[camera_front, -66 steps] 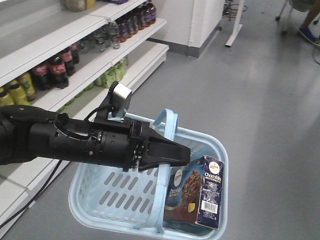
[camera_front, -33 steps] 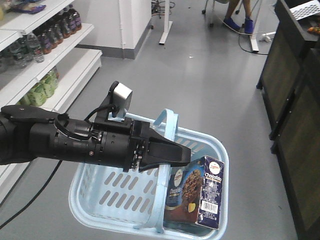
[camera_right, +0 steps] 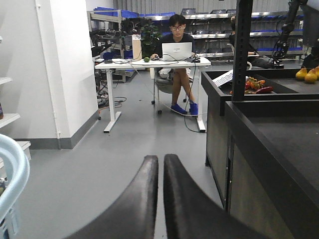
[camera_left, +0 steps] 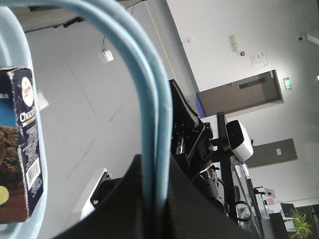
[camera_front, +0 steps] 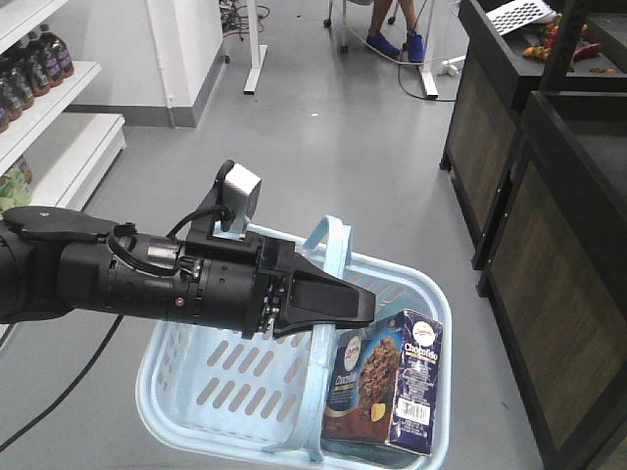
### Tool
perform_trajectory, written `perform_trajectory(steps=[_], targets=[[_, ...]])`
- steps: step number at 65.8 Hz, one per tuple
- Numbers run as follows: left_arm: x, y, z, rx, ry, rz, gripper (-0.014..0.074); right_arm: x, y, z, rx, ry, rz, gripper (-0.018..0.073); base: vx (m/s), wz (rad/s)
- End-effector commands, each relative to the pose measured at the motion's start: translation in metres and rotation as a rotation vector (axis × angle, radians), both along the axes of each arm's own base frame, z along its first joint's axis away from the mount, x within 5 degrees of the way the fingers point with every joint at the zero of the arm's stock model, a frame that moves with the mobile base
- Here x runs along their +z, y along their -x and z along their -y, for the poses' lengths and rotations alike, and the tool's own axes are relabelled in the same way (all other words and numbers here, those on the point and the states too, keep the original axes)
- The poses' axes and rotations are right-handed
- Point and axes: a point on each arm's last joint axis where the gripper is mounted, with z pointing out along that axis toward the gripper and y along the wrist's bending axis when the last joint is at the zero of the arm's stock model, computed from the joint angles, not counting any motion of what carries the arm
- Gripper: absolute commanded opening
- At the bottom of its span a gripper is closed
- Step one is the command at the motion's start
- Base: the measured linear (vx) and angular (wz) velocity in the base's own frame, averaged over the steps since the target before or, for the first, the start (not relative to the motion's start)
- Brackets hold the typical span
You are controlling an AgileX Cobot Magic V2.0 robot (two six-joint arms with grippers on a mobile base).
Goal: Left arm holds basket, right arm returns cookies
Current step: 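Turn the base past the shelves toward the lab area, basket held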
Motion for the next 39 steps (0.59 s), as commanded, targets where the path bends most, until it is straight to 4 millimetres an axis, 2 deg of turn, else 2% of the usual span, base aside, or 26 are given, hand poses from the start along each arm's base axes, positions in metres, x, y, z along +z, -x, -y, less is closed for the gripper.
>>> perform_trajectory(steps=[1, 39], targets=[[0.0361, 0.0057, -0.0002, 0.002, 0.171, 0.035, -0.0006, 0.0011, 0.0003, -0.0001, 0.000, 0.006, 0.064, -0.0006, 0.22, -0.14], [0.0361, 0.0057, -0.0002, 0.002, 0.171, 0.035, -0.0006, 0.0010, 0.0003, -0.0001, 0.000, 0.006, 0.063, -0.0006, 0.32, 0.03]])
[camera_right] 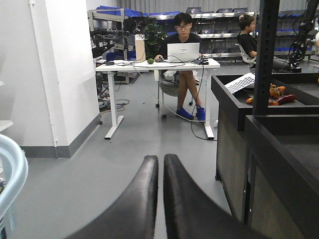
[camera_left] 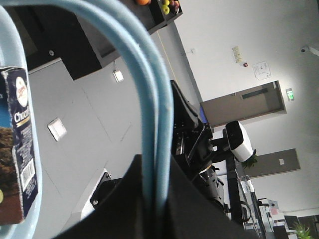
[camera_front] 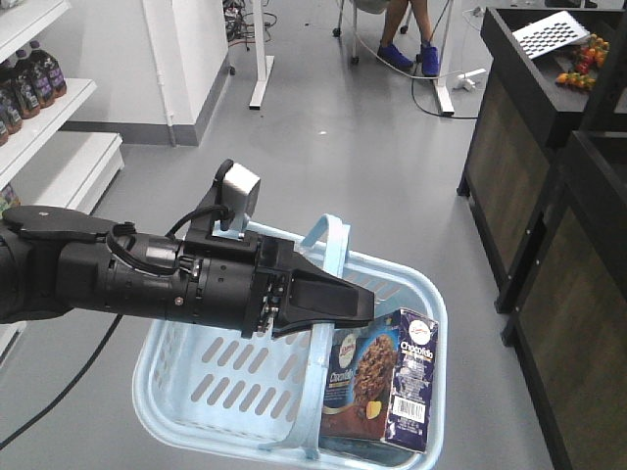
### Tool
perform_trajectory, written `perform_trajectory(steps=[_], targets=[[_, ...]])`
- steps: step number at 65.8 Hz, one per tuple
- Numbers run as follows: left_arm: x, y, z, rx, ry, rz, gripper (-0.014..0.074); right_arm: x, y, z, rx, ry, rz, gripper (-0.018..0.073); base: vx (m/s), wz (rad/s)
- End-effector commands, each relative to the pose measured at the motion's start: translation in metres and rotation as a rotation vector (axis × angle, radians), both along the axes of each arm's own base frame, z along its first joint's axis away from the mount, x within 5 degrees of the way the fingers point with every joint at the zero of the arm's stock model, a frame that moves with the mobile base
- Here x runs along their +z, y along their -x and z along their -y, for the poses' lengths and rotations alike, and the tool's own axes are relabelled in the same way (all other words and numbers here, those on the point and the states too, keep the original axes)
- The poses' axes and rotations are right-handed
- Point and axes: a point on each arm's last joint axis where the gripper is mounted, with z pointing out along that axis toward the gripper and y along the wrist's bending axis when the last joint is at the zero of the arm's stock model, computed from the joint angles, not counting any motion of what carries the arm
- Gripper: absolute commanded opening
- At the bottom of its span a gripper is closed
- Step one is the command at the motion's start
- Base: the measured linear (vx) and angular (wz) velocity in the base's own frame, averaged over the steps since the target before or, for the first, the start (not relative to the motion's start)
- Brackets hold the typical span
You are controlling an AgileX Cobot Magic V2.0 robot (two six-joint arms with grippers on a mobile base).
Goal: Left arm holds basket, right arm returns cookies
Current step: 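Turn the base past the shelves toward the lab area, basket held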
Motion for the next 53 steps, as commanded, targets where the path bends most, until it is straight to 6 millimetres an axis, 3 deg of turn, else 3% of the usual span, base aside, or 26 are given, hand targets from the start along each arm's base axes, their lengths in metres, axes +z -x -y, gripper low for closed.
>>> perform_trajectory(steps=[1, 53], targets=[[0.0360, 0.0055, -0.0002, 0.004, 0.170, 0.035, -0.0006, 0.0010, 0.0003, -0.0001, 0.000, 0.006, 0.063, -0.0006, 0.36, 0.03], [0.0360, 0.0055, -0.0002, 0.004, 0.170, 0.035, -0.0006, 0.0010, 0.0003, -0.0001, 0.000, 0.006, 0.063, -0.0006, 0.37, -0.06]])
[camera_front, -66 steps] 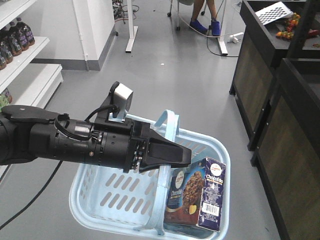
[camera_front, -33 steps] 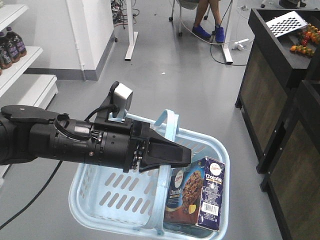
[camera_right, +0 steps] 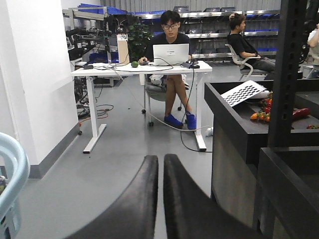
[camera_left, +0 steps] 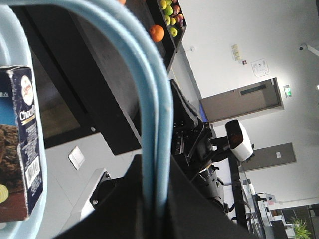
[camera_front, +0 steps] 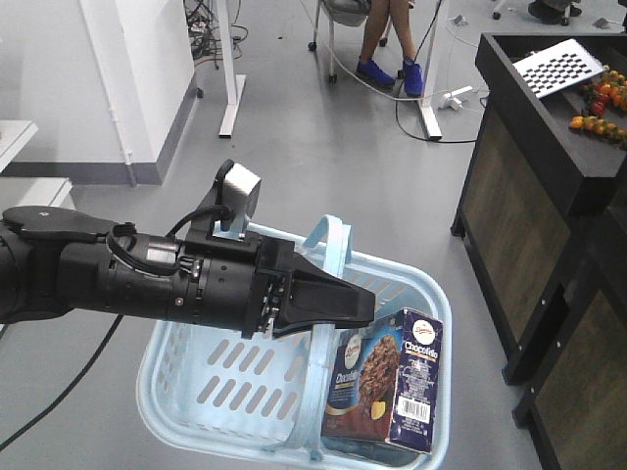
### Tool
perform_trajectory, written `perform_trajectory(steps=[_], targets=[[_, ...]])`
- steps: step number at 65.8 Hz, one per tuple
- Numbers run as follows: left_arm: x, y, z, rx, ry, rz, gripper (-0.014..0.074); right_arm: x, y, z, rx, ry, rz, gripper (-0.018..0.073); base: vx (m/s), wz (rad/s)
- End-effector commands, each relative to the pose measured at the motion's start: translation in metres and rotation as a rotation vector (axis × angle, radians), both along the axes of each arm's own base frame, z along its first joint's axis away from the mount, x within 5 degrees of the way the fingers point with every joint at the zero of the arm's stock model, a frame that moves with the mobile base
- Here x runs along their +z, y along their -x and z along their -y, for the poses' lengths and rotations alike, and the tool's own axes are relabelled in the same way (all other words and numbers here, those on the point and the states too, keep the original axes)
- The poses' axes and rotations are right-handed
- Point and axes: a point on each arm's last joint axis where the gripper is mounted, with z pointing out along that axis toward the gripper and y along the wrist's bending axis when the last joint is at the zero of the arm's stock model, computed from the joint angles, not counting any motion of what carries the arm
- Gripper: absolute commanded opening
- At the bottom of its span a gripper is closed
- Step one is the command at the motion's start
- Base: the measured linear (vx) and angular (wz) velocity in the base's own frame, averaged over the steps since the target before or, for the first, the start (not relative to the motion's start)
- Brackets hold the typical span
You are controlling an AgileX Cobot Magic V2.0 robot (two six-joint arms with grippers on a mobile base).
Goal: Left arm holds basket, right arm returns cookies
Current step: 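Turn the base past the shelves toward the lab area, basket held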
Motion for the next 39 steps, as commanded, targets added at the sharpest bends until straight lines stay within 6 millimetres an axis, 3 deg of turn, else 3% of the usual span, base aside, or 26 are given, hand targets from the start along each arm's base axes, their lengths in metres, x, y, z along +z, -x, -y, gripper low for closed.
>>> perform_trajectory(steps=[1, 39], targets=[[0.0360, 0.0055, -0.0002, 0.004, 0.170, 0.035, -0.0006, 0.0010, 0.0003, -0.0001, 0.000, 0.006, 0.063, -0.0006, 0.38, -0.08], [0.0360, 0.0055, -0.0002, 0.004, 0.170, 0.035, -0.0006, 0.0011, 0.0003, -0.0001, 0.000, 0.006, 0.064, -0.0006, 0.38, 0.02]])
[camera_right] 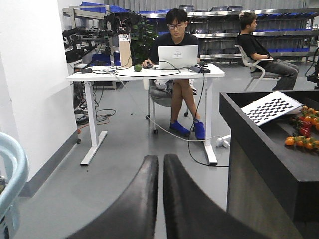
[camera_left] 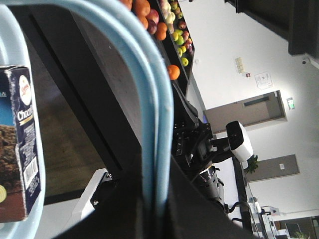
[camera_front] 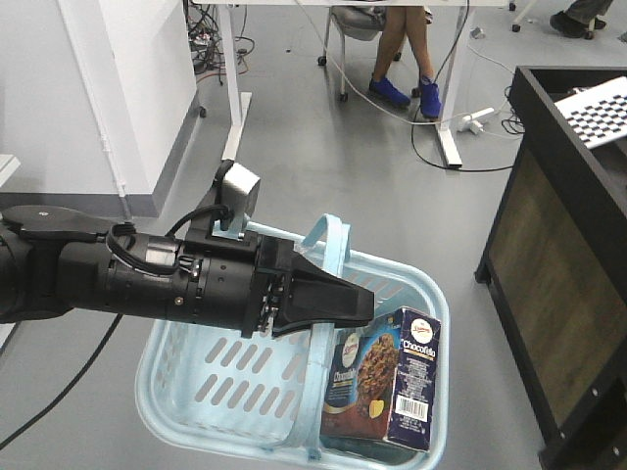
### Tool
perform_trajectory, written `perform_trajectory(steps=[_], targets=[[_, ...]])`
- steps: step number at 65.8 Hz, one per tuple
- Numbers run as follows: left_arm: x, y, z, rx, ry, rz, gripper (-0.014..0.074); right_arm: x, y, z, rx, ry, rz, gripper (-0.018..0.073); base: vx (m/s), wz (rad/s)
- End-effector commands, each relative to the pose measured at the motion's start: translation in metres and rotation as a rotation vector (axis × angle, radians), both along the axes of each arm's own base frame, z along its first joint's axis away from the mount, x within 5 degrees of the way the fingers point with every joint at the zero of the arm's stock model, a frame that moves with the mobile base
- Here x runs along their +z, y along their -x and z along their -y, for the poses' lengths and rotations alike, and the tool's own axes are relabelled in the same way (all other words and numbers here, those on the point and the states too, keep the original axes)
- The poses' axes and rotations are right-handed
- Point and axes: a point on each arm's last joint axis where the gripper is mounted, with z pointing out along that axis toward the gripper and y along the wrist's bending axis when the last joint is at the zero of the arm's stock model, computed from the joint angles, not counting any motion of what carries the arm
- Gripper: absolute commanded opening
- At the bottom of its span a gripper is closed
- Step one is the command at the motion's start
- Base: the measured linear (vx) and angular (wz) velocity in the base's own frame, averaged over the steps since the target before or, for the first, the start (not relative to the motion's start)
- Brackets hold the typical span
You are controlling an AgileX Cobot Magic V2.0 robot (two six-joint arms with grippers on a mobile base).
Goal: Left arm holds basket, right arm returns cookies
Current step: 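Turn the base past the shelves toward the lab area, basket held, then turn the base toward the snack shelf, basket held in left gripper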
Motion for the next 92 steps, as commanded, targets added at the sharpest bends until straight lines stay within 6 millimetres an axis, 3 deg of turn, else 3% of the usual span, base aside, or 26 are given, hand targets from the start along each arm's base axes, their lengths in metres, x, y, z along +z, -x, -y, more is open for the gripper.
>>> perform_trajectory(steps=[1, 29, 92], targets=[[0.0360, 0.0055, -0.0002, 0.004, 0.170, 0.035, -0.0006, 0.0011, 0.0003, -0.0001, 0.000, 0.006, 0.064, -0.0006, 0.36, 0.06], [0.0360, 0.0055, -0.0002, 0.004, 0.170, 0.035, -0.0006, 0.0011, 0.0003, -0.0001, 0.000, 0.006, 0.064, -0.0006, 0.32, 0.26], [0.0360, 0.0055, -0.0002, 0.004, 0.170, 0.035, -0.0006, 0.0010, 0.0003, -0.0001, 0.000, 0.006, 0.063, -0.0006, 0.23, 0.80]])
